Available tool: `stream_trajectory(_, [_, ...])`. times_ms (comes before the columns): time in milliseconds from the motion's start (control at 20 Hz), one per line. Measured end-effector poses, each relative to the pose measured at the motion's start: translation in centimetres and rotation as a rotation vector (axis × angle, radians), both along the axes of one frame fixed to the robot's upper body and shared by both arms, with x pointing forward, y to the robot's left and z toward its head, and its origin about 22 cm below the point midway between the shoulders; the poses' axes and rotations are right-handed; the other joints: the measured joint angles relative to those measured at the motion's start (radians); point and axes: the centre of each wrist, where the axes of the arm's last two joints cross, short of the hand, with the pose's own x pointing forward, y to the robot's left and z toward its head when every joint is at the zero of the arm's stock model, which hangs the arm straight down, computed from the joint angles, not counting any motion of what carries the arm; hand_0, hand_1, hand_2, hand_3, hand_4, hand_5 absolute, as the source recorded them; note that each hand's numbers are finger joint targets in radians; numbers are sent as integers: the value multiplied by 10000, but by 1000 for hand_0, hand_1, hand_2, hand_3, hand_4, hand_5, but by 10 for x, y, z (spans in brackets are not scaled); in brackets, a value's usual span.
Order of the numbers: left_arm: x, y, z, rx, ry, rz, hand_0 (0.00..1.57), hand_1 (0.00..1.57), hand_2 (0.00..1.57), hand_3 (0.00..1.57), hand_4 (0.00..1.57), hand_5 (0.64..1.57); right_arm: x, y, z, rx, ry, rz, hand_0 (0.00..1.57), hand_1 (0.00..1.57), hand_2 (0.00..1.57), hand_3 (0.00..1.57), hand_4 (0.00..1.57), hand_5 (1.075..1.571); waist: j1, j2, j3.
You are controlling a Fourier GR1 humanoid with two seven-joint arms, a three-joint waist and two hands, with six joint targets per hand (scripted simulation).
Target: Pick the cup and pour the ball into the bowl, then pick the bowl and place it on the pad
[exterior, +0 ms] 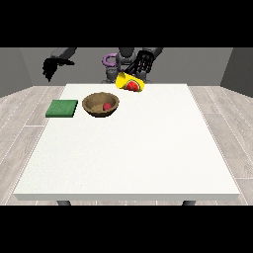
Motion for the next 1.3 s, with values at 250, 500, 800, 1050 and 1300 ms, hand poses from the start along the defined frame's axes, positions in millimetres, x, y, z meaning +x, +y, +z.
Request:
stream_trajectory(250, [-13, 24, -10, -5167, 546, 521, 0, 0, 0, 0, 0, 1556, 22, 25, 7, 152, -615, 149, 0, 0, 0, 0, 293, 1570, -24, 1024, -64])
stream_trajectory(500, [-31, 40, -16, -8622, 727, -751, 0, 0, 0, 0, 0, 1566, 42, 65, 9, 222, -908, -164, 0, 0, 0, 0, 244, 1571, 350, 1607, 6])
stream_trajectory(800, [-52, 62, -40, -10341, 1165, -2278, 0, 0, 0, 0, 0, 1563, 52, 109, -5, 449, -662, -909, 0, 0, 0, 0, 327, 1570, 961, 1754, 104])
stream_trajectory(1050, [-53, 89, -37, -10691, 951, -2950, 0, 0, 0, 0, 0, 1565, 60, 111, -13, 593, -725, -1305, 0, 0, 0, 0, 259, 1567, 1169, 2051, 135])
stream_trajectory(1300, [-55, 115, -31, -10783, 979, -2971, 0, 0, 0, 0, 0, 1565, 67, 114, -25, 591, -551, -1475, 0, 0, 0, 0, 194, 1561, 1167, 1978, 145])
